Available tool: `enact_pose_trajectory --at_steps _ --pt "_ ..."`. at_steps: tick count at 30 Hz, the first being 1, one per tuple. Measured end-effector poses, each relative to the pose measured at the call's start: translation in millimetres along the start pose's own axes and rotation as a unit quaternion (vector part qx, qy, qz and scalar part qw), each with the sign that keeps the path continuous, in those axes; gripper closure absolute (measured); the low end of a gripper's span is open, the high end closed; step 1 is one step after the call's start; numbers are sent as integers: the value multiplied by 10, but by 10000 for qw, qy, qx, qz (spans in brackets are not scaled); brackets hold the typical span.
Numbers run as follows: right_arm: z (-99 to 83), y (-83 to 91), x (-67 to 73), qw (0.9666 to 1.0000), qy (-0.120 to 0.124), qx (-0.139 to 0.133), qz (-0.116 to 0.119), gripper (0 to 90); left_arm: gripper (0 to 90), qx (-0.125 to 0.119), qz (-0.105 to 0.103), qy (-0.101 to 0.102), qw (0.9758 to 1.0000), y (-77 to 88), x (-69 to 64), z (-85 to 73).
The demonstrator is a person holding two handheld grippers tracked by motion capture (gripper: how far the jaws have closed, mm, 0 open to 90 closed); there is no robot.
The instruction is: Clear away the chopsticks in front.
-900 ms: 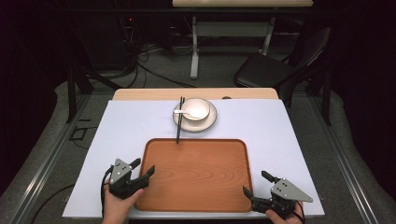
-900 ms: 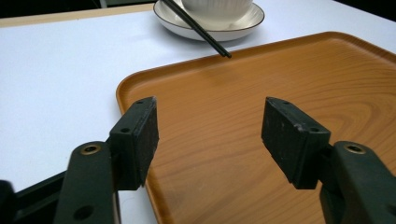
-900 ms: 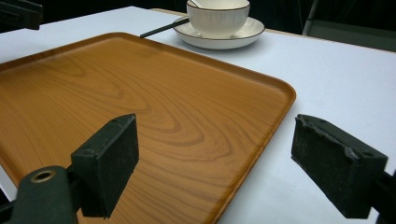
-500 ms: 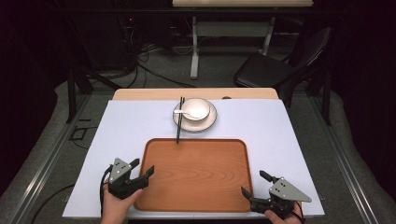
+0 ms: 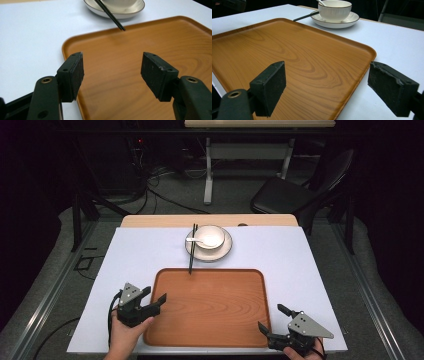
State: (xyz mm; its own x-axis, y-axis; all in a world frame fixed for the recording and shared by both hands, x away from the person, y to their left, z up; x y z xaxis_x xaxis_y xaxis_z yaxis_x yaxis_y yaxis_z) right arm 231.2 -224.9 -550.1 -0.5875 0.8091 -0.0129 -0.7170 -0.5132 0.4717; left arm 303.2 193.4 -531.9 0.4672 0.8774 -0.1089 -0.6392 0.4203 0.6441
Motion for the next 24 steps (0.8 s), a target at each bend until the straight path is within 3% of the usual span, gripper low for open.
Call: enact_pose_trajectory --at_steps 7,8,10,11,13,16,17,24 --pt "-2 -16 5 10000 -20 48 41 146 386 -29 -19 102 9999 -135 45 395" --pt "-2 -16 5 10000 -20 48 41 146 386 -29 -19 102 9999 -135 45 395" --pt "-6 -12 4 10000 -10 59 51 146 396 -55 -113 275 9995 -214 80 564" --pt "-7 -10 0 10000 -12 62 52 147 398 -55 -113 275 9995 -214 80 564" --pt "-8 -7 -6 10000 -33 55 57 147 399 -103 0 301 9995 -293 115 717" --pt "-9 -3 -12 10000 -29 54 65 146 400 -75 179 238 9995 -345 141 800" --pt "-12 1 -15 9999 -35 58 75 147 400 -90 330 198 9992 -397 170 867" --pt "-13 5 -22 9999 -50 57 85 147 420 -70 539 183 9984 -515 239 1002"
Point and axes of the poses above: each handheld gripper's, and its own axes: y roughly backward along the jaws, z roughly out of its top, x roughly to its left, the point moved 3 cm from there along -y, roughly forward along the jaws, and after that the axes turned 9 degrees about x, right-handed, at the moved point
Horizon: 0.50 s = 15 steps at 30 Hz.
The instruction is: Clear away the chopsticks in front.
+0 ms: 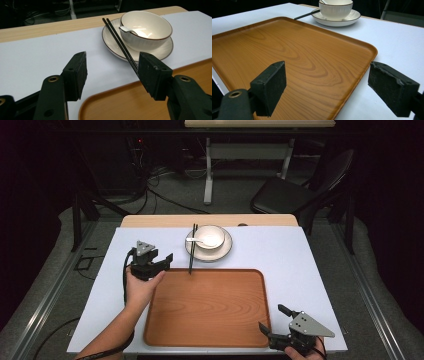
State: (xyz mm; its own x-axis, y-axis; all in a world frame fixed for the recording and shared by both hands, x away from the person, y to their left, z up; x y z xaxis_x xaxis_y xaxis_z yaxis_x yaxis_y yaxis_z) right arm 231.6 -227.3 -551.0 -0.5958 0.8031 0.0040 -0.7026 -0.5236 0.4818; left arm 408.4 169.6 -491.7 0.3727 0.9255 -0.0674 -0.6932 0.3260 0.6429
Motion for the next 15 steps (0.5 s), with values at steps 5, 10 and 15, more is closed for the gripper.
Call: enact_pose_trajectory --at_steps 5,10,15 --pt "1 0 4 10000 11 0 15 147 444 85 60 33 9999 -85 1 112" --pt "0 1 1 10000 6 7 34 147 449 174 84 97 9998 -178 -29 195" --pt "-2 4 -3 10000 9 23 53 147 478 309 155 169 9993 -317 -70 253"
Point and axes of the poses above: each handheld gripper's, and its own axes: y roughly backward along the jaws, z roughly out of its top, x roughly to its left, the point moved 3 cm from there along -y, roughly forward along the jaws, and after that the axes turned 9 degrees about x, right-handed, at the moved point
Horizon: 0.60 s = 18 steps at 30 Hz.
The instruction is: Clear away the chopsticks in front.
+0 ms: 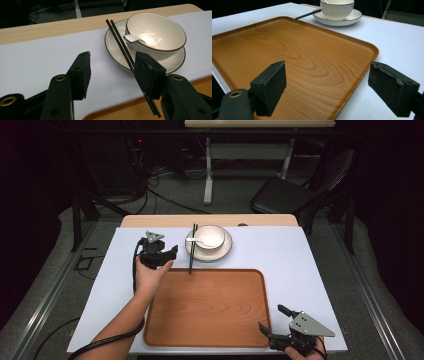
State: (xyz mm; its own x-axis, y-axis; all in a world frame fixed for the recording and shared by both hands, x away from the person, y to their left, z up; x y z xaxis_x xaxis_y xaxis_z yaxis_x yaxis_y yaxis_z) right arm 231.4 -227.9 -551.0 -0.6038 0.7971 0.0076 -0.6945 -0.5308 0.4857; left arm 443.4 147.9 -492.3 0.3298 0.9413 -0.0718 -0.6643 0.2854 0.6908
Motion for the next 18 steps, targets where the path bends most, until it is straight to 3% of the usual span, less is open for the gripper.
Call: enact_pose_trajectory --at_steps 3,13,18 --pt "-1 2 -2 10000 4 5 11 147 508 117 -142 240 9995 -120 -51 46" --pt "-4 8 -8 10000 -5 -2 59 147 556 422 -231 230 9986 -390 -190 36" --pt "-5 9 -7 10000 -3 11 87 147 578 654 -122 226 9975 -524 -206 -12"
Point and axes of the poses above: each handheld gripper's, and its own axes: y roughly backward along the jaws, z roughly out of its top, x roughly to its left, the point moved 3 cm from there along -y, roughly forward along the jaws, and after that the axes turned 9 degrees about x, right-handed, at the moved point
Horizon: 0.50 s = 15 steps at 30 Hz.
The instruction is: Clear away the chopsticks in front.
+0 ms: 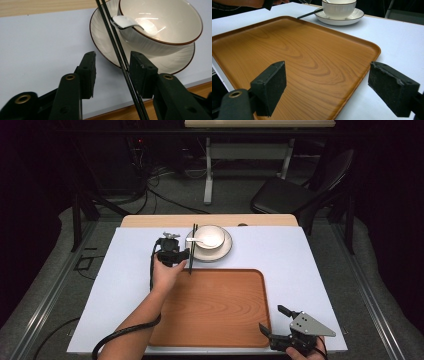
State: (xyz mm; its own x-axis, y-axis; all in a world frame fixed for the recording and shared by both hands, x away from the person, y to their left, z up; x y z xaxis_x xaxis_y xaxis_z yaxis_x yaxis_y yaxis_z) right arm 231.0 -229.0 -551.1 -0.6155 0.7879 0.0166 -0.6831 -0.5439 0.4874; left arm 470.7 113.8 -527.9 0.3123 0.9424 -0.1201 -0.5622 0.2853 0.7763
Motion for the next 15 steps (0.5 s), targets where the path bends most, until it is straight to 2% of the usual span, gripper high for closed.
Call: enact_pose_trajectory --at_steps 5,7,15 --pt "-1 0 0 10000 -5 14 12 147 654 152 -86 175 9997 -45 20 -25" --pt "-2 -1 0 10000 0 23 20 147 660 276 -213 275 9990 -66 29 -40" --pt "-4 -3 -3 10000 -14 29 24 147 692 381 -241 269 9986 -152 10 -90"
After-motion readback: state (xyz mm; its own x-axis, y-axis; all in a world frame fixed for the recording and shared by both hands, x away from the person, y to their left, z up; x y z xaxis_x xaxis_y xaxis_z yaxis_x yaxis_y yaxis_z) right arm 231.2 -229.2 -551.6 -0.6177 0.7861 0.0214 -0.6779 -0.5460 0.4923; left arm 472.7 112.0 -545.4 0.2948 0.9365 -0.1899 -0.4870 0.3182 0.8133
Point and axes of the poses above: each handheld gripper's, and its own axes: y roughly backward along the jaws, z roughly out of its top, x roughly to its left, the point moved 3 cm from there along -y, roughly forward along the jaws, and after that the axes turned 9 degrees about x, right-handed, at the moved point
